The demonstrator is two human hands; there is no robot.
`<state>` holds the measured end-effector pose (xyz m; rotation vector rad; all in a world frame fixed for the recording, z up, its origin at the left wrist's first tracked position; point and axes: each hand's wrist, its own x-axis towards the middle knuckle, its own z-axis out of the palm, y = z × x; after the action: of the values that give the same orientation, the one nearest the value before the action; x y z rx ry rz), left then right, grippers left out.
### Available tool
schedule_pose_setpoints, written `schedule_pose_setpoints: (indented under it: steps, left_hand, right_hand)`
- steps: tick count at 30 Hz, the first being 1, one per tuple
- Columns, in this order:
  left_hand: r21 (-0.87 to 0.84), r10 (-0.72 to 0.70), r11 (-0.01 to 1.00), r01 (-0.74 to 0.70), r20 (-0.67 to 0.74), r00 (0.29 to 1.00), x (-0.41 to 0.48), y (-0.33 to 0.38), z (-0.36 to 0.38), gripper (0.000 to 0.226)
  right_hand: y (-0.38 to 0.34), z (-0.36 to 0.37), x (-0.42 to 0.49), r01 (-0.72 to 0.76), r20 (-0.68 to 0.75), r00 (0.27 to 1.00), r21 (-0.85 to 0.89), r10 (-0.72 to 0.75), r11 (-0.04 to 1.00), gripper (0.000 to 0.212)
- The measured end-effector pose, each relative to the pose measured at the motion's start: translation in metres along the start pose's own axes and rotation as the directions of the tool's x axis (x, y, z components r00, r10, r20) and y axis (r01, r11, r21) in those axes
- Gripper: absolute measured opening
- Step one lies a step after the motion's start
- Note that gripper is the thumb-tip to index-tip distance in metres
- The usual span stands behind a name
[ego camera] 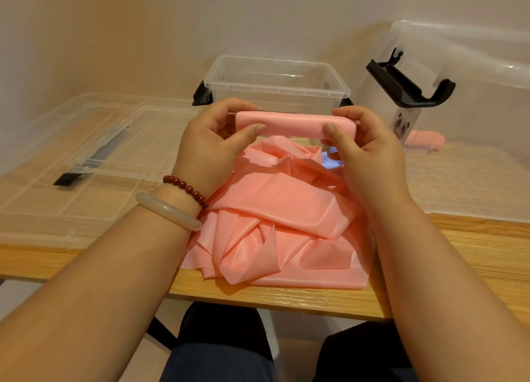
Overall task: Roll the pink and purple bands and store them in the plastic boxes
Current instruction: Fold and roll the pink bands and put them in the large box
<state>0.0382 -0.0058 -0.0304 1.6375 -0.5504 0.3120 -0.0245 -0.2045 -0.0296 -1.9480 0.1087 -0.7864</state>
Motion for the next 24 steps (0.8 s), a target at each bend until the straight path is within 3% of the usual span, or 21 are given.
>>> schedule_pose_setpoints:
  steps: [4, 10, 12, 17, 21, 24]
  left_hand:
    - [-0.04, -0.037, 0.999, 0.037, -0.002, 0.999, -0.001, 0.001, 0.001, 0.022]
    - [-0.141, -0.103, 0.985, 0.098, -0.025, 0.994, -0.001, 0.006, 0.004, 0.015]
    - [-0.17, -0.117, 0.979, 0.111, -0.022, 0.993, -0.001, 0.007, 0.003, 0.013]
    - [-0.075, -0.072, 0.994, 0.075, 0.046, 0.996, -0.001, 0.003, 0.004, 0.02]
    - [0.252, 0.201, 0.941, -0.227, 0.125, 0.972, 0.0, -0.007, 0.002, 0.039]
    - [0.333, 0.338, 0.866, -0.372, 0.159, 0.928, 0.001, -0.011, 0.005, 0.039]
  right_hand:
    - [0.006, 0.0, 0.002, 0.23, 0.046, 0.973, -0.241, -0.226, 0.943, 0.041]
    - [0.009, 0.014, 0.001, 0.583, 0.183, 0.801, -0.455, -0.57, 0.673, 0.049]
    - [0.012, 0.018, 0.001, 0.609, 0.172, 0.769, -0.491, -0.616, 0.623, 0.045]
    - [0.013, 0.019, 0.001, 0.615, 0.081, 0.733, -0.502, -0.675, 0.608, 0.031]
    - [0.009, 0.015, -0.002, 0.541, 0.089, 0.811, -0.494, -0.579, 0.681, 0.027]
    - [0.005, 0.014, -0.004, 0.51, 0.094, 0.839, -0.48, -0.536, 0.714, 0.016]
